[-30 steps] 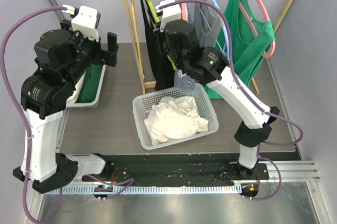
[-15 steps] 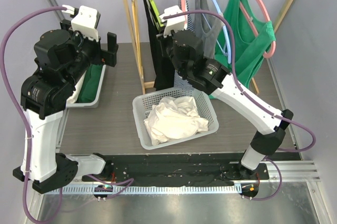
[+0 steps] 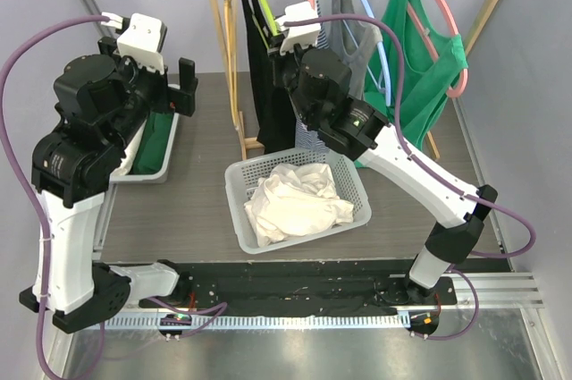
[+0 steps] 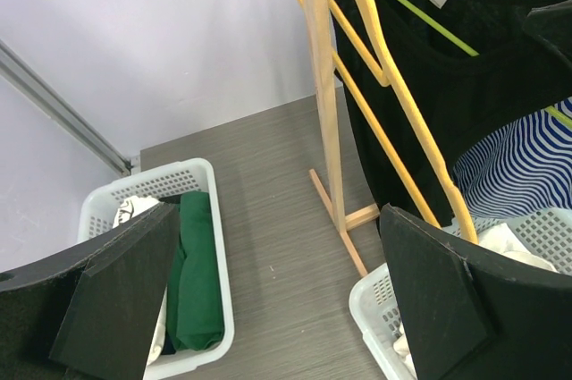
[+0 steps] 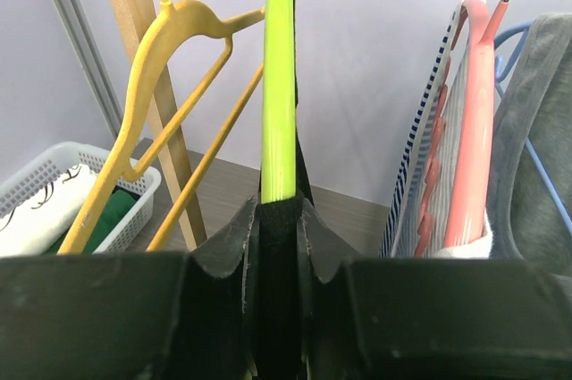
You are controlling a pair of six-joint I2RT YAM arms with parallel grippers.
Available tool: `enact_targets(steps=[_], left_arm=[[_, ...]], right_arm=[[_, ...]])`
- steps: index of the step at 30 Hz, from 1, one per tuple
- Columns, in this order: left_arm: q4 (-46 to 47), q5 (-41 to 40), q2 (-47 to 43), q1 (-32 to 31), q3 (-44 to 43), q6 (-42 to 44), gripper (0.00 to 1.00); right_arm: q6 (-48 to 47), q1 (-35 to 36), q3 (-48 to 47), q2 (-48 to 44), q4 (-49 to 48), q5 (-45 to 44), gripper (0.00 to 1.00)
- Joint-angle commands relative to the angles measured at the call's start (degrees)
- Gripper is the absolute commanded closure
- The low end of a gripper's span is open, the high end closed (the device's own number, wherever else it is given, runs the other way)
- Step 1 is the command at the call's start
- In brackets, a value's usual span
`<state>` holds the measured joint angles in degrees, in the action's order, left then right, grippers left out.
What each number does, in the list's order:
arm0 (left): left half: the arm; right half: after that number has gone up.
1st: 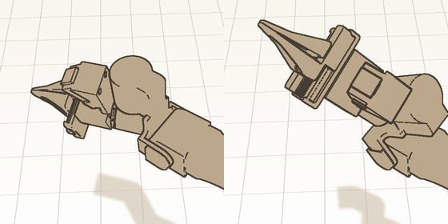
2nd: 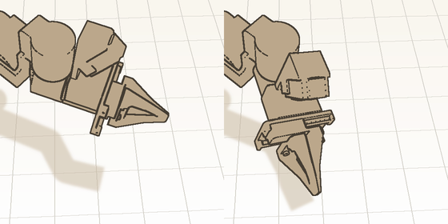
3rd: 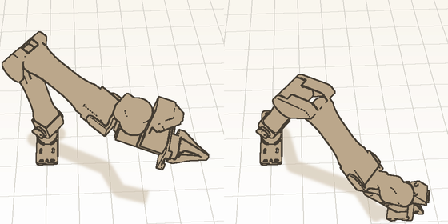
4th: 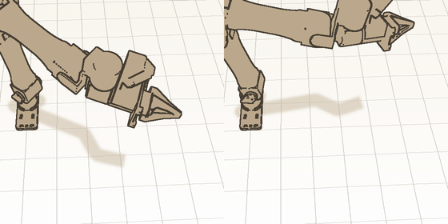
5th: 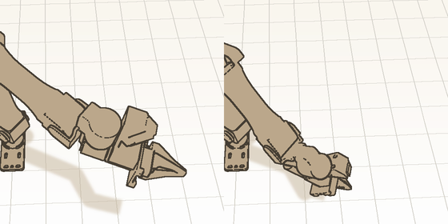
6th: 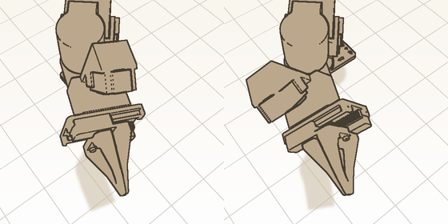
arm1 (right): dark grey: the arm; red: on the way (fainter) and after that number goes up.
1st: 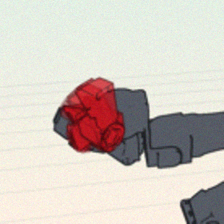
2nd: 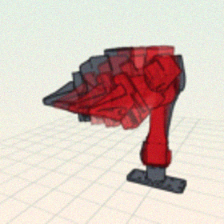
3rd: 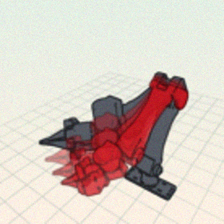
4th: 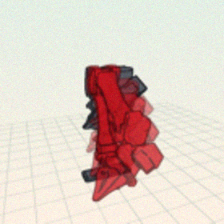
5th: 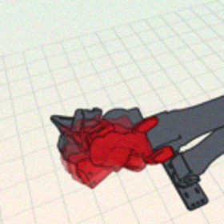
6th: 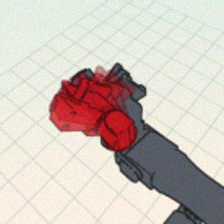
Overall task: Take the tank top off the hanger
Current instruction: Pick up the hanger from the clothesline.
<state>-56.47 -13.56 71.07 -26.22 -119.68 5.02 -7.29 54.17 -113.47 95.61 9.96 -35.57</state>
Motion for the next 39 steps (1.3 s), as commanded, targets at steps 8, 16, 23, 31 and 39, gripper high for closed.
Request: enact_targets(steps=[8, 16, 23, 31, 39], left_arm=[[1.1, -1.0, -1.4, 0.2, 0.5, 1.0, 0.00], [1.6, -0.9, -0.7, 0.2, 0.1, 1.1, 0.00], [1.7, -0.4, 0.7, 0.1, -1.3, 0.3, 0.00], [1.8, 0.0, 2.1, 0.2, -2.3, -0.3, 0.00], [4.0, -0.2, 3.9, 0.1, -0.7, -0.3, 0.00]], right_arm=[[6.4, -0.7, 1.0, -7.0, -1.4, 3.5, 0.99], [10.2, 0.0, 9.1, -17.0, 8.9, 8.1, 0.99], [11.2, 0.1, 6.3, -24.2, 19.7, 14.7, 0.99], [12.3, 0.1, 6.9, -34.3, 23.3, 20.5, 0.99], [11.2, 0.1, 5.0, -39.4, 21.6, 28.9, 0.99]])
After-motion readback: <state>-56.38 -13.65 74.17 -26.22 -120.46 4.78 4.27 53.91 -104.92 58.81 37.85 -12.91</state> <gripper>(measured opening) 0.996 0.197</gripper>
